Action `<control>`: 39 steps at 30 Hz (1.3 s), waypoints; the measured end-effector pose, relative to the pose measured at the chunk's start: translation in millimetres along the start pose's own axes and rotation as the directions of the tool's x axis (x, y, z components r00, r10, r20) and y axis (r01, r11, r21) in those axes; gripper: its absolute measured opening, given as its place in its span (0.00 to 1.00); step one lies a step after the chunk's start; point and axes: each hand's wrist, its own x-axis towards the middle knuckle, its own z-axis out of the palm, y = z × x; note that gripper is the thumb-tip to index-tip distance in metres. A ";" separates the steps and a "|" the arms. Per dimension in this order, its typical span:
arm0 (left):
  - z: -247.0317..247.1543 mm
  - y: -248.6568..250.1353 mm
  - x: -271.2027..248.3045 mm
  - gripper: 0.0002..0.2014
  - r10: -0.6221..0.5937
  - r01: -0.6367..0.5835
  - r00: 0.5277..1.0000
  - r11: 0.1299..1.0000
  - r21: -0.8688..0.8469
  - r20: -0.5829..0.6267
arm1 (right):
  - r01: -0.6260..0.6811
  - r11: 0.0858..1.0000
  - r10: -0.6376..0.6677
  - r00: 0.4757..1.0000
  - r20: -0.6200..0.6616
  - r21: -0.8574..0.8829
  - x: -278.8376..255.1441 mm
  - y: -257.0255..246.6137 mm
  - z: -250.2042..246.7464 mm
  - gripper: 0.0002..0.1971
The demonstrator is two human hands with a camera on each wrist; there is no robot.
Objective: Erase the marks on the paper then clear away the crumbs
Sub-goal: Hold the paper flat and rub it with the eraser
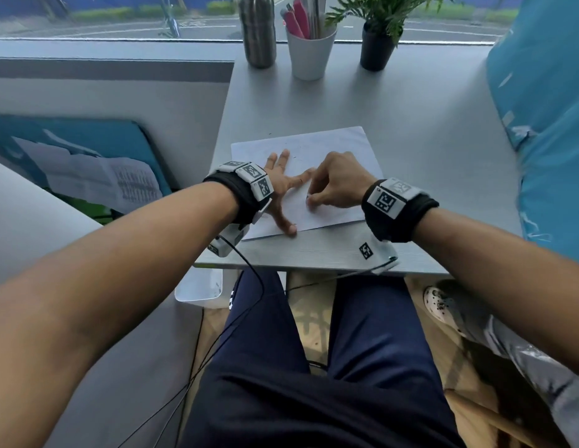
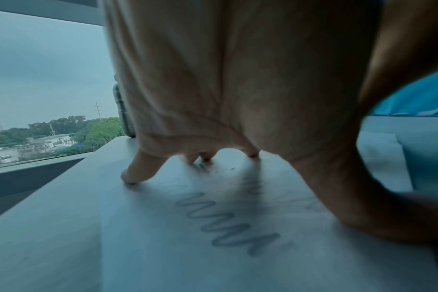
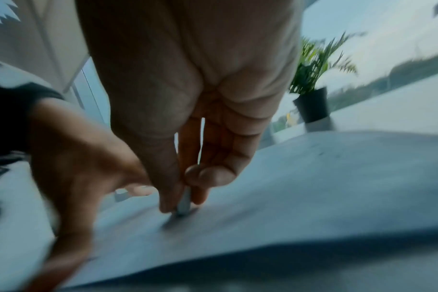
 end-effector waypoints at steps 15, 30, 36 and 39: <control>2.4 -3.0 4.7 0.70 0.008 -0.008 1.000 1.000 -0.002 -0.019 | -0.005 0.999 0.006 1.000 -0.024 0.044 -6.1 12.1 -4.8 0.05; 4.9 -6.0 3.5 0.67 0.037 -0.037 0.999 0.999 -0.002 -0.031 | -0.065 0.992 0.073 0.995 -0.073 0.110 1.7 36.6 -9.0 0.05; 31.1 -35.1 -0.8 0.49 0.164 -0.163 0.973 0.986 0.018 -0.161 | -0.169 0.967 0.164 0.985 0.044 0.188 15.6 60.4 -16.2 0.08; 32.8 -43.2 -5.6 0.43 0.124 -0.117 0.975 0.992 0.047 -0.186 | -0.180 0.973 0.177 0.984 0.028 0.145 20.2 60.2 -14.7 0.08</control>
